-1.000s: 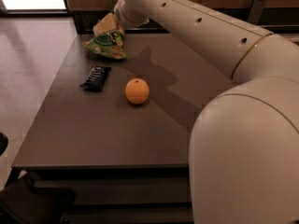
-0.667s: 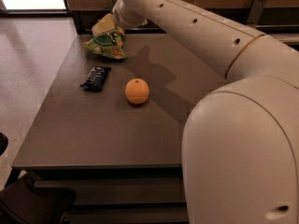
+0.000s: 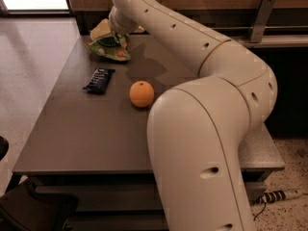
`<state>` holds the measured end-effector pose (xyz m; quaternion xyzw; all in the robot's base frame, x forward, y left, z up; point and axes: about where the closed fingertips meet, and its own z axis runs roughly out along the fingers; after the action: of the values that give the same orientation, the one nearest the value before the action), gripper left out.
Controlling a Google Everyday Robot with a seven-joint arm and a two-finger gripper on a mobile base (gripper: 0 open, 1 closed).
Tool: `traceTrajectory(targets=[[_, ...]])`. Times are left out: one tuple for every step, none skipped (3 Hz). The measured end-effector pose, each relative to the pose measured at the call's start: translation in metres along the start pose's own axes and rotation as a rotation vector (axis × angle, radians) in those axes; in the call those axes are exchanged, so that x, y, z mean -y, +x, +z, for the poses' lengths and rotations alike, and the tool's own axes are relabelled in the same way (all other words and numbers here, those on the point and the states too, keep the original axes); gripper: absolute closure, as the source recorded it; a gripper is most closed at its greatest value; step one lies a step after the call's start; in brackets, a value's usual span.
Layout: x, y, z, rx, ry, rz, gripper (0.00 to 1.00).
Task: Pick green rice chip bag
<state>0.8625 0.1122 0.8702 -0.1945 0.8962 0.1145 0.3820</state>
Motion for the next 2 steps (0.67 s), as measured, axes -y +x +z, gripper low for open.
traceTrajectory(targets=[[-0.018,0.012,0.031,-0.076,0.008,0.021,0.04],[-0.032,0.019,0.048,-0.115,-0.003,0.016,0.35]])
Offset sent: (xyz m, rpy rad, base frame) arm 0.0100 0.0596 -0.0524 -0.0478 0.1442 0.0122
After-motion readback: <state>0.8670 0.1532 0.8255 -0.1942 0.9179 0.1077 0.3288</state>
